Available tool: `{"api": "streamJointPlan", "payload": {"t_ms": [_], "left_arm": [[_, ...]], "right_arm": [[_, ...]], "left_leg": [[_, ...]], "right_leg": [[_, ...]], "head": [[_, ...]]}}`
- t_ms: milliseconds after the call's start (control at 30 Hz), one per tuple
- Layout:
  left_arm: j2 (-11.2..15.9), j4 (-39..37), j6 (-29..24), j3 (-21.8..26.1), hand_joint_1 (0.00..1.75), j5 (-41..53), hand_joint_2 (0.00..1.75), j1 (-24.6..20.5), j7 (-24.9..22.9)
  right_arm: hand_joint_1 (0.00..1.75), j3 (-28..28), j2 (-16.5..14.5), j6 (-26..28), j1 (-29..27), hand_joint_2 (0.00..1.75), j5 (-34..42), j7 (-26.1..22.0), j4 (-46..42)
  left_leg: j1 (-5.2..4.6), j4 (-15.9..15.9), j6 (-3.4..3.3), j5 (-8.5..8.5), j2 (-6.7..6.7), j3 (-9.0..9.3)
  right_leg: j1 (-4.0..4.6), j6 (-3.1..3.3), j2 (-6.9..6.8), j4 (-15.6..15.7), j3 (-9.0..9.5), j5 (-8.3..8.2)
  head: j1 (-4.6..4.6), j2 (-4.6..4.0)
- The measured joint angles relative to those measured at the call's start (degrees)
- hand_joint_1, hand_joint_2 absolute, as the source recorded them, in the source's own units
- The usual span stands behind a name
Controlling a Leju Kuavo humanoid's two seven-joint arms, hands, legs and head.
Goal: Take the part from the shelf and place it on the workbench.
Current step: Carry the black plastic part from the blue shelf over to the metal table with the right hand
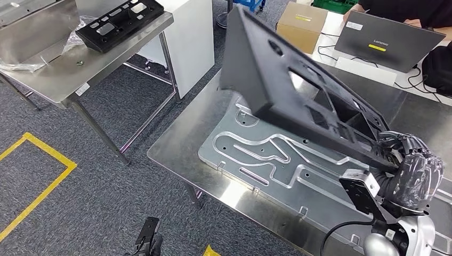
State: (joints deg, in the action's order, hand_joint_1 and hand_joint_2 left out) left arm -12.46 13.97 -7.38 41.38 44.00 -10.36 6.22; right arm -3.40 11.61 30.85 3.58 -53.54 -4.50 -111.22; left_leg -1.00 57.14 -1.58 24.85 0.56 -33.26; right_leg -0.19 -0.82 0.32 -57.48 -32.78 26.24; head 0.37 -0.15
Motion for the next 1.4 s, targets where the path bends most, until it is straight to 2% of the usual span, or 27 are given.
{"api": "streamJointPlan", "payload": {"t_ms": [633, 700, 833, 900, 1167, 1400], "left_arm": [[0.0, 0.0, -0.3, 0.0, 0.00, 0.0, 0.00, 0.0, 0.7], [0.0, 0.0, -0.1, 0.0, 0.00, 0.1, 0.00, 0.0, 0.7], [0.0, 0.0, 0.6, 0.0, 0.00, -0.1, 0.00, -0.2, 0.1], [0.1, 0.1, 1.0, 0.0, 0.00, -0.2, 0.00, -0.4, -0.1], [0.5, 0.2, 1.3, 0.0, 0.00, -0.2, 0.00, -0.9, -1.0], [0.5, 0.4, 1.9, 0.0, 0.00, -0.1, 0.00, -1.1, -1.2]], "right_arm": [[1.75, 2.5, -1.2, -2.4, -0.9, 1.75, -1.3, -0.2, -0.6], [1.75, 2.6, -1.3, -4.6, -1.0, 1.75, -3.0, 1.0, -0.4], [1.75, 2.6, 0.1, -17.6, -0.3, 1.75, -11.4, 8.4, 2.5], [1.75, 2.5, 0.8, -20.8, 0.3, 1.75, -14.2, 10.2, 5.7], [1.75, 0.9, 2.4, -23.1, 3.0, 1.75, -18.7, 13.5, 12.7], [1.75, -1.2, 2.5, -24.6, 5.3, 1.75, -19.6, 14.1, 17.3]], "left_leg": [[0.01, 0.0, 0.00, 0.01, -0.01, 0.00], [0.01, 0.0, 0.00, 0.01, -0.02, 0.00], [0.00, 0.0, -0.01, 0.01, -0.02, -0.01], [-0.02, 0.0, -0.04, 0.00, 0.00, -0.03], [-0.04, 0.0, -0.10, 0.02, -0.02, -0.03], [-0.04, 0.0, -0.10, 0.02, 0.00, -0.04]], "right_leg": [[0.00, 0.00, 0.01, 0.0, -0.01, 0.01], [0.00, 0.00, 0.01, 0.0, -0.01, 0.01], [0.01, -0.01, 0.00, 0.0, 0.02, 0.01], [0.01, -0.02, -0.01, 0.0, 0.02, 0.00], [-0.01, -0.04, 0.00, 0.0, 0.00, 0.00], [-0.01, -0.04, -0.01, 0.0, -0.01, 0.02]], "head": [[0.00, 0.00], [-0.01, 0.00], [0.01, 0.00], [0.00, 0.00], [-0.01, 0.00], [-0.01, 0.00]]}}
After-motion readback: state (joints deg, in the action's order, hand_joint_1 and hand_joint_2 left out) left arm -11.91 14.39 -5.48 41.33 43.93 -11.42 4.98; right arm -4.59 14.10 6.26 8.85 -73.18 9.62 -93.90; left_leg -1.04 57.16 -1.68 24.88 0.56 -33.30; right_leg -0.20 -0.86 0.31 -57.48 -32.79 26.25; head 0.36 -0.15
